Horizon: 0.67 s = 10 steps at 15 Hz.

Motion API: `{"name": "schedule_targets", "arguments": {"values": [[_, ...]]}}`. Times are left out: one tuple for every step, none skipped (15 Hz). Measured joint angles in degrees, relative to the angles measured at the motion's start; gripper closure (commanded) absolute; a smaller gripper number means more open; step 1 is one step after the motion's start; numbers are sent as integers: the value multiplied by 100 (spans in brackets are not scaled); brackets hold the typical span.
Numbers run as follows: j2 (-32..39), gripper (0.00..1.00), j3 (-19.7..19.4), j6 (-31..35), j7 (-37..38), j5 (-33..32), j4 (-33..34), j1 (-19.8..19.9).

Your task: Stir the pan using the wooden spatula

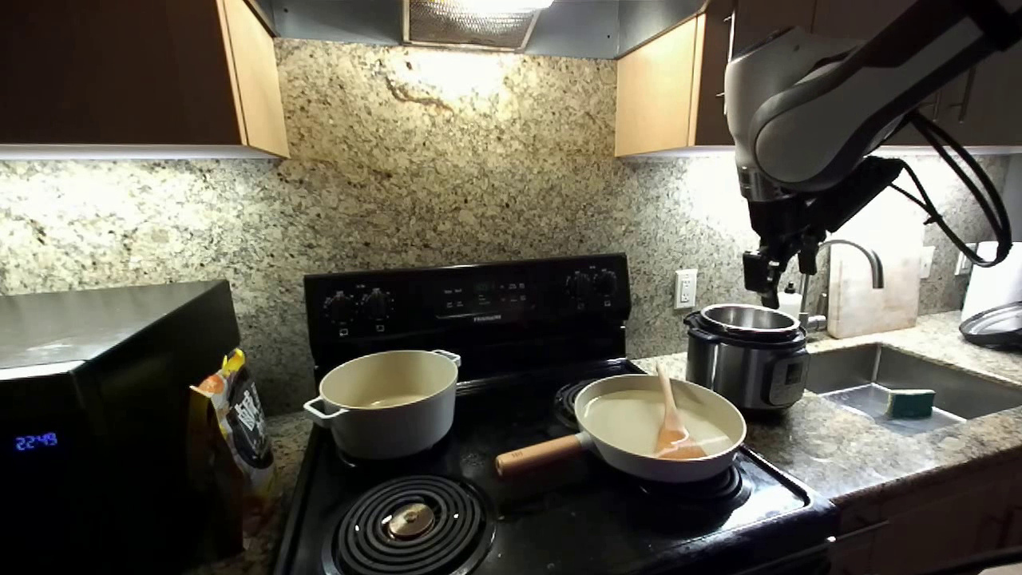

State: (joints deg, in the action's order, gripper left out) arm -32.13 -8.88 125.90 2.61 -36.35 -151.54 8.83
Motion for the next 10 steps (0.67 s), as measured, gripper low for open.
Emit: {"name": "schedule_targets", "arguments": {"values": [[-55, 0, -50, 82, -120, 42, -61, 0], [-116, 0, -91, 149, -243, 85, -124, 0], [-183, 0, -121, 207, -349, 118, -184, 0], [-259, 0, -137, 248, -437, 146, -247, 0], [-337, 0, -143, 265, -500, 172, -303, 0], [-419, 0, -143, 271, -545, 194, -359, 0], [-500, 0, -143, 277, -569, 207, -416, 0], [-573, 0, -143, 277, -581, 221, -465, 0], [-632, 0, -144, 277, -582, 245, -506, 0], [-672, 0, -144, 277, -582, 268, -537, 0]]}}
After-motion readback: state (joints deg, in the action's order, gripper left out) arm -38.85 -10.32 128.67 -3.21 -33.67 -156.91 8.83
